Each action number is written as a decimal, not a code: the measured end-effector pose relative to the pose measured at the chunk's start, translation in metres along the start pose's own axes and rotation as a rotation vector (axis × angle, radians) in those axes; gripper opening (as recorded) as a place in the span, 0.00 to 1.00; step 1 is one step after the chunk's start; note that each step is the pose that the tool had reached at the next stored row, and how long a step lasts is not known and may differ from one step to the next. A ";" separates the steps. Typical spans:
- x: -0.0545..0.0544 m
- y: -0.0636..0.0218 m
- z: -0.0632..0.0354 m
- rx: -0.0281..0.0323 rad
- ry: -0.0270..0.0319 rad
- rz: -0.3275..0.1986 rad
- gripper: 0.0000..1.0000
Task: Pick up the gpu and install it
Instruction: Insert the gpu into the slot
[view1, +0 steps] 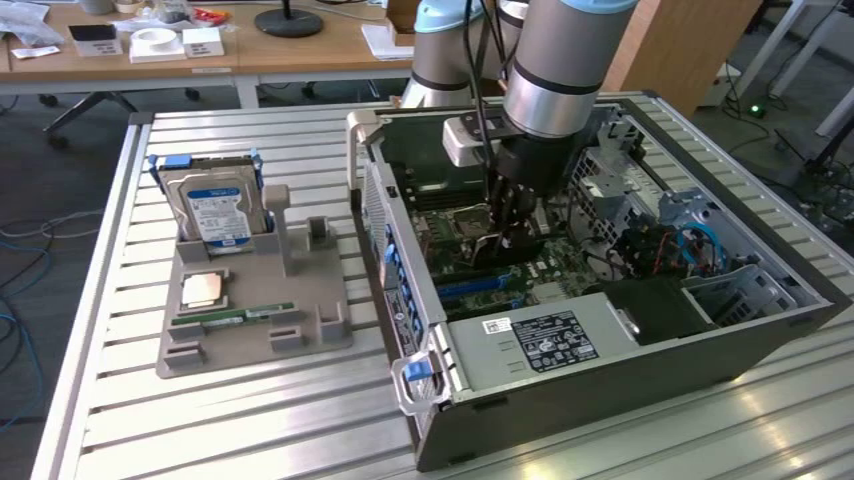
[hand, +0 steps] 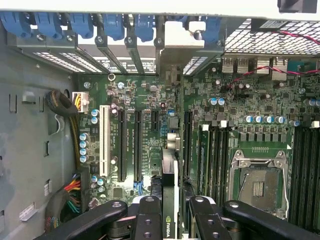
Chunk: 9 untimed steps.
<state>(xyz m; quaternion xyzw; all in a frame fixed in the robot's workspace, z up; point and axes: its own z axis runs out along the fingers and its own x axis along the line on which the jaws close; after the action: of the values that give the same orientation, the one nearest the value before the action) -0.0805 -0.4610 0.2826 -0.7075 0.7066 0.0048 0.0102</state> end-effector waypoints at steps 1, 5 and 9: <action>0.000 0.0003 0.0000 0.0000 0.0000 0.000 0.26; 0.000 0.0019 0.0002 0.0001 -0.0001 0.000 0.26; 0.000 0.0030 0.0005 0.0000 0.0002 0.000 0.26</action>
<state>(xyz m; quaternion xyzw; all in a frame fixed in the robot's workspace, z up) -0.0835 -0.4609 0.2821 -0.7075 0.7066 0.0047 0.0102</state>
